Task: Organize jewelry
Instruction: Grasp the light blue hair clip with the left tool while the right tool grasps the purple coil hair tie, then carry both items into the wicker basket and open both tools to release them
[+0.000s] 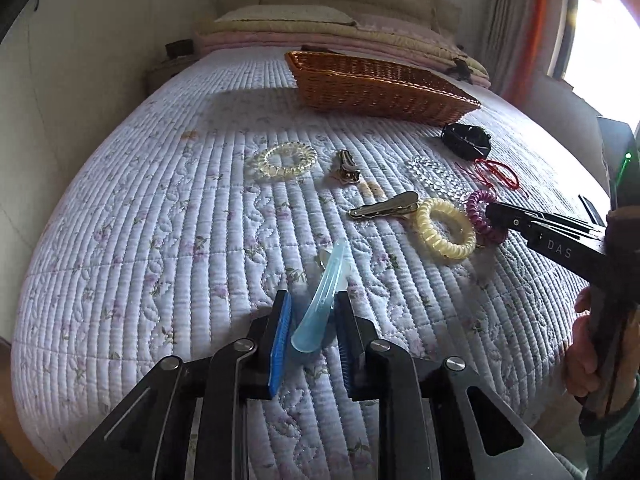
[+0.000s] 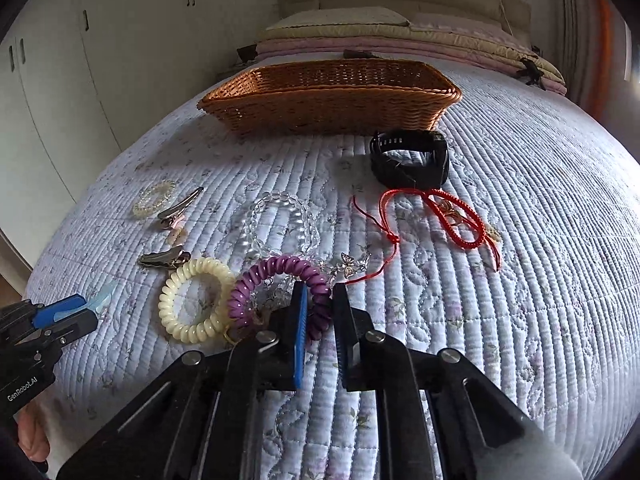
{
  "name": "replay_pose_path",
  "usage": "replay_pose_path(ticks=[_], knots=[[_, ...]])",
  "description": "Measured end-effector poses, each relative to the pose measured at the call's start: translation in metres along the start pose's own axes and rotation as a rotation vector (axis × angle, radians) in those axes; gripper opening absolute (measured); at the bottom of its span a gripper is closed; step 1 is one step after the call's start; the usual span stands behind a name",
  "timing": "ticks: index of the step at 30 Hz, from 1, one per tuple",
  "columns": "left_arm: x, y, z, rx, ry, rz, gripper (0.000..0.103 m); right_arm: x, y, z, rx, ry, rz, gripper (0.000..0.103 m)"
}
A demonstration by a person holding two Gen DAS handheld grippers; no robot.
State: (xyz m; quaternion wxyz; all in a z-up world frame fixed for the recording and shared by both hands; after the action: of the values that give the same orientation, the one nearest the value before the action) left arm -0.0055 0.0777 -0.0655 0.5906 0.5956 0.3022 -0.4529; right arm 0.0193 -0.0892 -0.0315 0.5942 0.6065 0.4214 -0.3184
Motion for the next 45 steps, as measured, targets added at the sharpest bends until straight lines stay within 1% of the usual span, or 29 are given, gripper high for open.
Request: replay_pose_path(ticks=[1, 3, 5, 9, 12, 13, 15, 18, 21, 24, 27, 29, 32, 34, 36, 39, 41, 43, 45], knots=[[-0.001, -0.001, 0.000, -0.003, -0.011, -0.002, 0.016, -0.001, 0.000, 0.000, 0.002, 0.002, 0.004, 0.015], [-0.002, -0.002, 0.001, -0.010, -0.044, -0.008, 0.016, -0.002, 0.000, 0.001, 0.003, 0.004, 0.012, 0.015], [-0.002, -0.004, 0.001, -0.019, -0.080, -0.020, 0.019, -0.003, -0.001, 0.001, 0.003, 0.008, 0.013, 0.015], [-0.001, -0.005, 0.007, -0.013, -0.047, -0.020, 0.018, -0.004, -0.003, 0.003, 0.005, 0.015, 0.016, 0.015], [-0.001, -0.003, 0.008, -0.020, -0.029, -0.012, 0.012, -0.009, -0.005, 0.004, 0.005, 0.026, 0.036, 0.014], [-0.001, -0.003, 0.009, -0.017, -0.024, -0.007, 0.012, -0.012, -0.005, 0.005, 0.004, 0.032, 0.048, 0.014], [-0.005, -0.003, 0.011, -0.006, -0.020, 0.013, 0.012, -0.019, -0.007, 0.006, 0.001, 0.034, 0.062, 0.014], [-0.018, 0.001, 0.014, -0.005, -0.038, 0.069, 0.012, -0.029, -0.004, 0.009, 0.007, 0.042, 0.080, 0.014], [-0.034, 0.014, 0.016, -0.005, -0.063, 0.126, 0.012, -0.041, 0.003, 0.011, 0.001, 0.037, 0.108, 0.014], [-0.049, 0.039, 0.020, 0.014, -0.097, 0.186, 0.012, -0.055, 0.020, 0.012, -0.014, 0.035, 0.140, 0.014], [-0.064, 0.075, 0.025, 0.035, -0.113, 0.249, 0.012, -0.069, 0.052, 0.016, -0.027, 0.012, 0.179, 0.014], [-0.069, 0.108, 0.028, 0.045, -0.141, 0.274, 0.012, -0.075, 0.085, 0.024, -0.017, 0.000, 0.199, 0.014], [-0.066, 0.165, 0.033, 0.049, -0.181, 0.280, 0.012, -0.071, 0.136, 0.034, -0.004, -0.031, 0.206, 0.014], [-0.054, 0.203, 0.036, 0.050, -0.206, 0.259, 0.012, -0.057, 0.171, 0.043, 0.009, -0.045, 0.182, 0.014], [-0.033, 0.239, 0.039, 0.044, -0.227, 0.218, 0.012, -0.034, 0.204, 0.049, 0.007, -0.051, 0.129, 0.014], [0.010, 0.280, 0.041, 0.008, -0.222, 0.145, 0.012, 0.004, 0.237, 0.061, 0.035, -0.024, 0.029, 0.014], [0.043, 0.299, 0.039, -0.009, -0.235, 0.080, 0.012, 0.027, 0.248, 0.068, 0.046, -0.023, -0.029, 0.014], [0.073, 0.311, 0.041, -0.017, -0.257, 0.002, 0.012, 0.051, 0.257, 0.069, 0.050, -0.048, -0.084, 0.014], [0.092, 0.315, 0.040, -0.029, -0.249, -0.028, 0.012, 0.065, 0.255, 0.067, 0.038, -0.050, -0.110, 0.014]])
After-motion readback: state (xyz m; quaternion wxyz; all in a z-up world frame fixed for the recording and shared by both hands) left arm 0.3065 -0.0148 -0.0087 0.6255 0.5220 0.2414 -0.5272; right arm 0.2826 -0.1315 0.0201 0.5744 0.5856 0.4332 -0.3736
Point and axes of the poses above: each gripper's, at about its wrist camera, not at the fingertips, and x roughly the way its jaws point, z to its right, y to its top, the point moved 1 cm from there along x, roughly the way its jaws point, and after that the axes turned 15 degrees about -z, right-handed, at the moved point
